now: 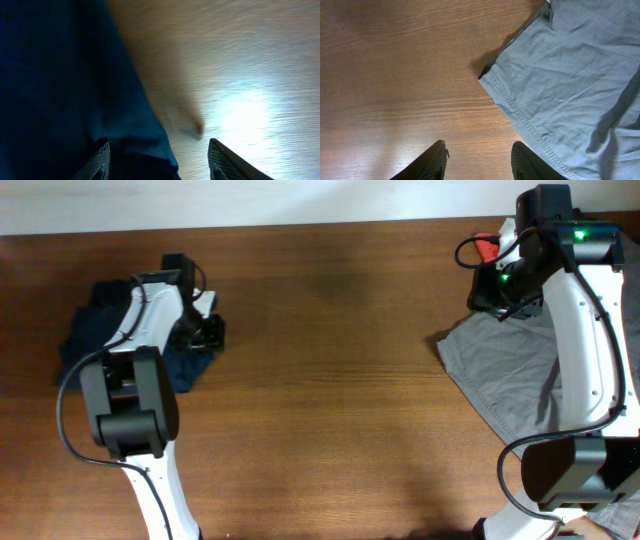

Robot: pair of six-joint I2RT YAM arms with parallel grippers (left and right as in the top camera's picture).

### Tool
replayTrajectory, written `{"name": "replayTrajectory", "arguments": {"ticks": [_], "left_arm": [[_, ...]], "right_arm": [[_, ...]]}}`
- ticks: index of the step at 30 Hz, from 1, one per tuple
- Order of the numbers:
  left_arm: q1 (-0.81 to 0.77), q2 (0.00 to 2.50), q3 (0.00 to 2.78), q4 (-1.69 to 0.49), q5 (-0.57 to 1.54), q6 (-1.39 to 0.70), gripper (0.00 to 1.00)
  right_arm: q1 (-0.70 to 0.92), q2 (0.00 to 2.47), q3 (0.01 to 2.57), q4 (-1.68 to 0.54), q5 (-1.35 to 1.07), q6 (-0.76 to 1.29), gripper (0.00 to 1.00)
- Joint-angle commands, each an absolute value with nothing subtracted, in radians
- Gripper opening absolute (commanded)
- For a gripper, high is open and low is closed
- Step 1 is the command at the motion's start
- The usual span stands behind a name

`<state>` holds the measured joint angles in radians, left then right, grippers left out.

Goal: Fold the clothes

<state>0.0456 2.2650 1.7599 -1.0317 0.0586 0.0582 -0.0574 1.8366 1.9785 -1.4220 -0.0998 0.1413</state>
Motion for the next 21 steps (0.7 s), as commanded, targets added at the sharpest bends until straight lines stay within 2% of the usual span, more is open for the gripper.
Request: {"name": "replayTrajectory", "arguments": {"ticks": [1, 9, 13, 16, 21], "left_arm": [[0.113, 2.268, 1.768, -1.051, -0.033, 0.007, 0.62], [0.158, 2.268, 1.781, -1.053, -0.031, 0.007, 0.69], [0.146, 2.268, 1.796, -1.062, 0.035, 0.009, 0.77], [0.117, 2.265, 1.838, -1.101, 0.041, 0.015, 0.92], [0.062, 2.214, 1.922, -1.127, 0.042, 0.015, 0.95]], "right_arm": [[-0.059, 1.837, 1.98, -1.425, -0.109, 0.135, 0.47], [-0.059, 1.837, 1.98, -1.425, -0.109, 0.135, 0.47], [-0.059, 1.837, 1.98, -1.424, -0.109, 0.135, 0.47], [-0.059, 1.837, 1.98, -1.419, -0.109, 0.135, 0.47], [-0.059, 1.839, 1.98, -1.365, -0.146, 0.069, 0.55]]}}
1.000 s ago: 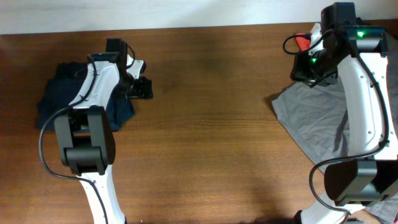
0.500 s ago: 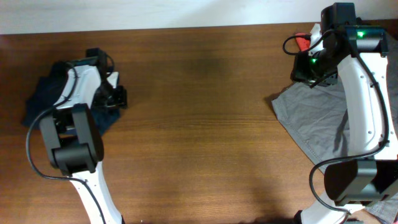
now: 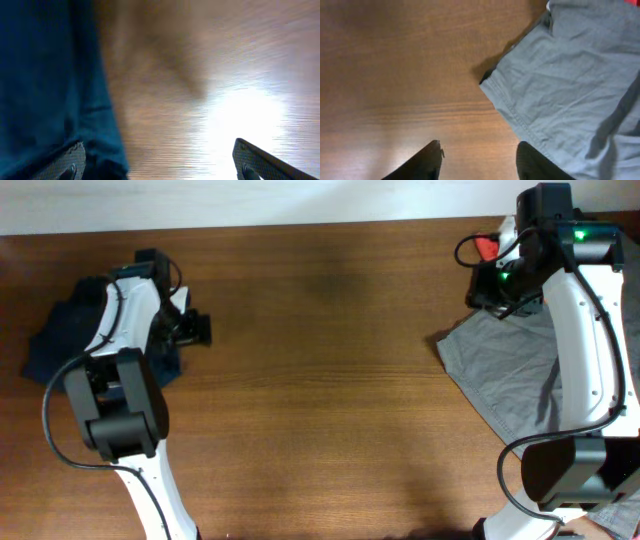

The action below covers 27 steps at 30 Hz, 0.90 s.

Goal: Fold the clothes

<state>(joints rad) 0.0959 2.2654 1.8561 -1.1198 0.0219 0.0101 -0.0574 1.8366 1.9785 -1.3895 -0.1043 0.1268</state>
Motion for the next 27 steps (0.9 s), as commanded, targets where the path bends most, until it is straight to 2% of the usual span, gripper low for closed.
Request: {"name": "replayTrajectory", "arguments": {"ticks": [1, 6, 8, 16, 19, 20, 27], "left_arm": [[0.052, 2.199, 1.936, -1.129, 0.044, 0.015, 0.97], [0.027, 2.107, 1.998, -1.215, 0.094, 0.023, 0.99], [0.028, 2.073, 2.003, -1.281, 0.093, 0.022, 0.99], [0.031, 1.987, 2.003, -1.508, 0.09, 0.01, 0.99], [0.031, 1.973, 2.003, -1.566, 0.09, -0.004, 0.99], [0.031, 1.969, 2.003, -1.584, 0.09, -0.009, 0.99], [0.03, 1.914, 1.994, -1.688, 0.094, -0.016, 0.95]], "right_arm": [[-0.059, 1.839, 1.98, -1.357, -0.16, 0.047, 0.56], [-0.059, 1.839, 1.98, -1.378, -0.174, 0.029, 0.56], [-0.059, 1.839, 1.98, -1.409, -0.173, 0.029, 0.52], [-0.059, 1.839, 1.98, -1.603, -0.174, 0.068, 0.5], [-0.059, 1.837, 1.98, -1.687, -0.174, 0.063, 0.45], [-0.057, 1.834, 1.979, -1.699, -0.174, 0.058, 0.4], [-0.028, 1.676, 1.857, -1.672, -0.17, 0.056, 0.39]]}}
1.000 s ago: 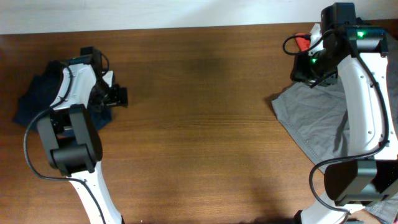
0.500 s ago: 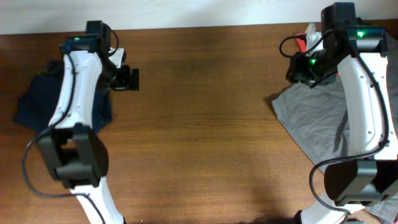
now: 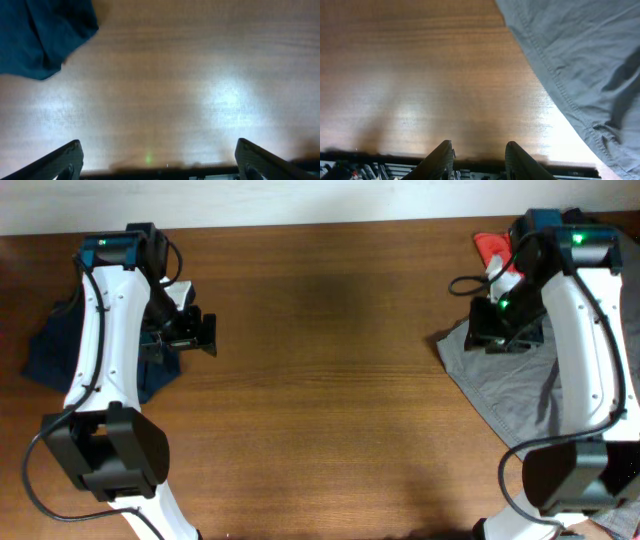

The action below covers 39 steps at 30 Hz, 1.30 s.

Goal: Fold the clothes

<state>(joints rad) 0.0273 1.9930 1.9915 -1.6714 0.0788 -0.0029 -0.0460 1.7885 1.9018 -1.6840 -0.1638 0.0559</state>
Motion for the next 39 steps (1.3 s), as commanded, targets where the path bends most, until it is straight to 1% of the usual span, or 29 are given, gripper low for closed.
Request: {"name": "replayTrajectory", "arguments": {"ticks": [1, 4, 5, 6, 7, 8, 10, 14, 16, 17, 21, 24, 27, 32, 39], "left_arm": [[0.03, 1.894, 1.988, -1.686, 0.099, -0.016, 0.95], [0.028, 1.787, 1.935, -1.667, 0.109, -0.016, 0.95], [0.027, 1.742, 1.903, -1.649, 0.11, -0.016, 0.95], [0.023, 1.696, 1.865, -1.624, 0.11, -0.016, 0.95], [0.019, 1.65, 1.826, -1.594, 0.112, -0.016, 0.95], [0.008, 1.548, 1.729, -1.517, 0.112, -0.015, 0.95], [-0.001, 1.433, 1.616, -1.417, 0.103, -0.014, 0.95], [-0.002, 1.136, 1.324, -1.136, 0.078, 0.001, 0.95], [-0.002, 0.999, 1.19, -1.0, 0.079, -0.001, 0.98], [-0.002, 0.934, 1.126, -0.937, 0.079, -0.001, 0.99], [-0.002, 0.728, 0.931, -0.761, 0.078, 0.0, 0.99], [-0.002, 0.639, 0.856, -0.725, 0.079, 0.0, 0.99], [-0.002, 0.595, 0.83, -0.756, 0.079, 0.0, 0.99], [-0.002, 0.593, 0.83, -0.859, 0.079, 0.0, 0.99], [-0.002, 0.593, 0.83, -0.921, 0.079, 0.0, 0.99]], "right_arm": [[-0.024, 1.639, 1.827, -1.653, -0.17, 0.056, 0.39], [0.007, 1.457, 1.684, -1.54, -0.169, 0.06, 0.4], [0.019, 1.393, 1.636, -1.494, -0.169, 0.06, 0.48], [0.032, 1.324, 1.582, -1.44, -0.169, 0.06, 0.57], [0.043, 1.266, 1.538, -1.395, -0.164, 0.06, 0.76], [0.067, 1.131, 1.431, -1.288, -0.13, 0.069, 0.99], [0.083, 1.011, 1.332, -1.206, -0.086, 0.108, 0.99], [0.087, 0.812, 1.16, -1.1, -0.059, 0.132, 0.99], [0.087, 0.733, 1.09, -1.061, -0.027, 0.132, 0.99], [0.087, 0.708, 1.066, -1.048, -0.009, 0.132, 0.99], [0.086, 0.653, 1.005, -1.023, 0.015, 0.132, 0.99], [0.086, 0.656, 1.0, -1.037, 0.015, 0.132, 0.99], [0.086, 0.664, 1.0, -1.04, 0.015, 0.132, 0.99], [0.086, 0.676, 1.0, -1.04, 0.015, 0.132, 0.99], [0.086, 0.683, 1.0, -1.04, 0.015, 0.132, 0.99]]}}
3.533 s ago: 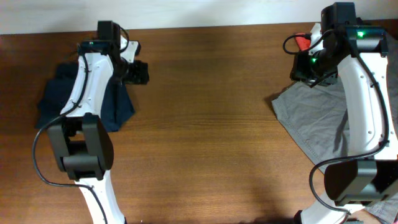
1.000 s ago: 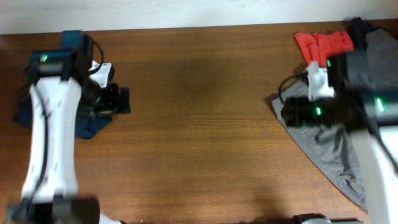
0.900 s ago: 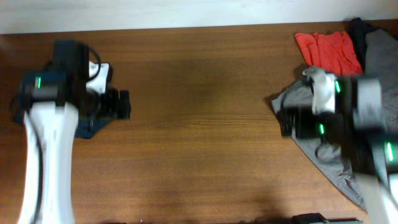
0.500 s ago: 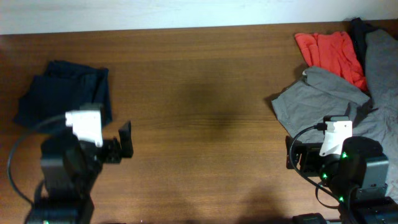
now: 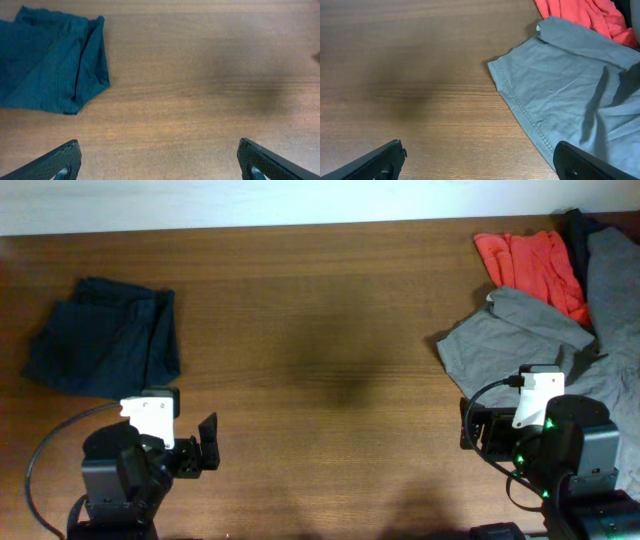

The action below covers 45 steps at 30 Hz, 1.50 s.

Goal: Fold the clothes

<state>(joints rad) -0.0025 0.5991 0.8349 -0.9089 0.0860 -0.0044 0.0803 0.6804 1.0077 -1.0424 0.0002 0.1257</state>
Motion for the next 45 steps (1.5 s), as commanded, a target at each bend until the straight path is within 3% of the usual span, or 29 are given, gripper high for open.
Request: {"name": "replayTrajectory", "arguments": {"ticks": [1, 10, 16, 25, 37, 45], "left_arm": [[-0.002, 0.593, 0.83, -0.922, 0.079, 0.0, 0.99], [-0.002, 0.593, 0.83, -0.921, 0.079, 0.0, 0.99], [-0.002, 0.593, 0.83, -0.921, 0.079, 0.0, 0.99], [-0.002, 0.593, 0.83, -0.921, 0.079, 0.0, 0.99], [-0.002, 0.593, 0.83, -0.922, 0.079, 0.0, 0.99], [-0.002, 0.593, 0.83, -0.921, 0.079, 0.0, 0.99]], "right_arm": [[0.086, 0.683, 1.0, -1.04, 0.015, 0.132, 0.99], [0.083, 0.617, 0.989, -1.043, 0.015, 0.13, 0.99], [0.046, 0.353, 0.828, -0.931, 0.019, 0.007, 0.99], [-0.003, 0.004, 0.418, -0.567, -0.095, -0.101, 0.99], [-0.002, 0.004, 0.001, 0.095, -0.102, -0.097, 0.99], [-0.001, 0.007, 0.006, -0.065, -0.121, -0.097, 0.99]]}}
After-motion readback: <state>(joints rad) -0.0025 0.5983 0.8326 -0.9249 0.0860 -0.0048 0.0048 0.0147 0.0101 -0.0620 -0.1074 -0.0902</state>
